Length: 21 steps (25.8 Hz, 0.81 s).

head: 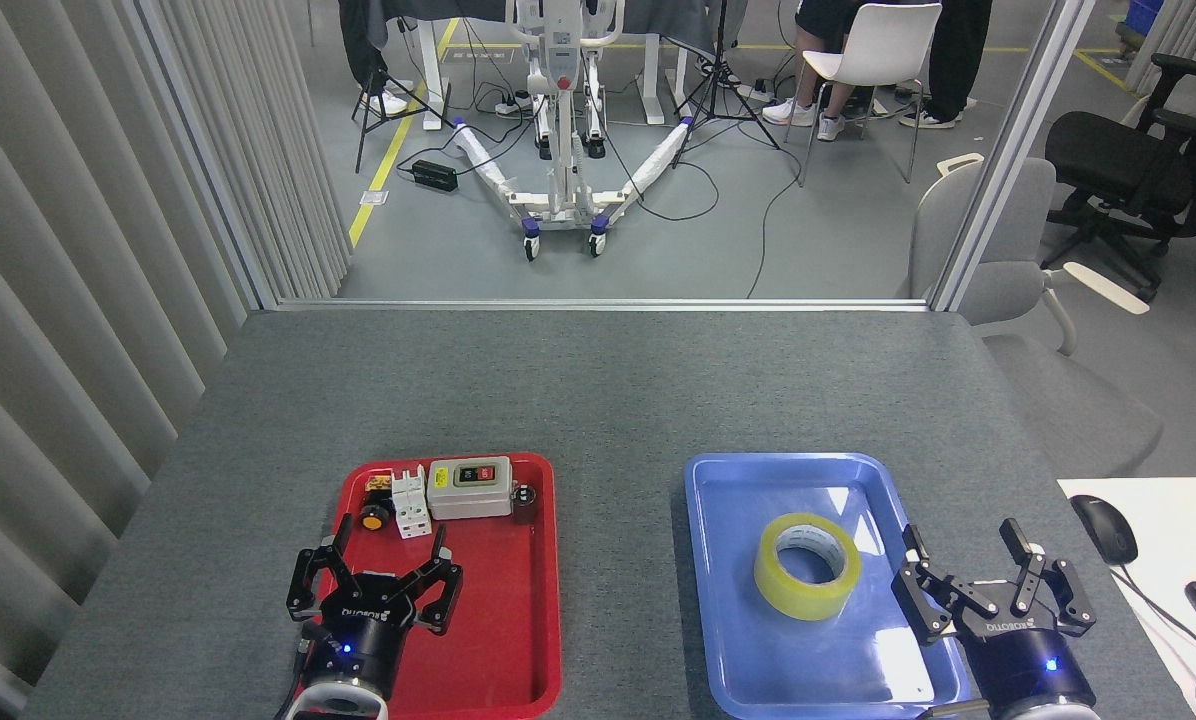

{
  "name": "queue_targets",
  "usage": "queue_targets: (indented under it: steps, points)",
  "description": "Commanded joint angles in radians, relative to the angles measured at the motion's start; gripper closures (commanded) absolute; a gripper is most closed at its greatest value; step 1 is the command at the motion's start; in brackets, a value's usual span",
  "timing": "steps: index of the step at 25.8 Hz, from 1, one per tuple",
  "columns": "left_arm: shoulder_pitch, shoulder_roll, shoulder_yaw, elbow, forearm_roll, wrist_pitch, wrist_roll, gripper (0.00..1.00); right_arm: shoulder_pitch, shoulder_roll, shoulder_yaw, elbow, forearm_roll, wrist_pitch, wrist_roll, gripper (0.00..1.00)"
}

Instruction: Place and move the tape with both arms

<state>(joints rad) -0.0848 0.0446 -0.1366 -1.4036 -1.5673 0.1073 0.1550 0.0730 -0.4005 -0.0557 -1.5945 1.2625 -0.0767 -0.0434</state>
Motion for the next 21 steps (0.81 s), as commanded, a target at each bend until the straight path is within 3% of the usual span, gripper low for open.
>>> queue_targets:
  steps: [1,21]
  points:
    - [0.000,0.001,0.000,0.000,0.001,0.000,0.000,0.00,0.002,0.005,-0.015,0.002,-0.025,0.003,0.000,0.01]
    - [0.002,0.001,0.005,-0.003,0.001,0.003,0.000,0.00,0.051,-0.004,-0.012,-0.002,-0.052,-0.009,-0.009,0.01]
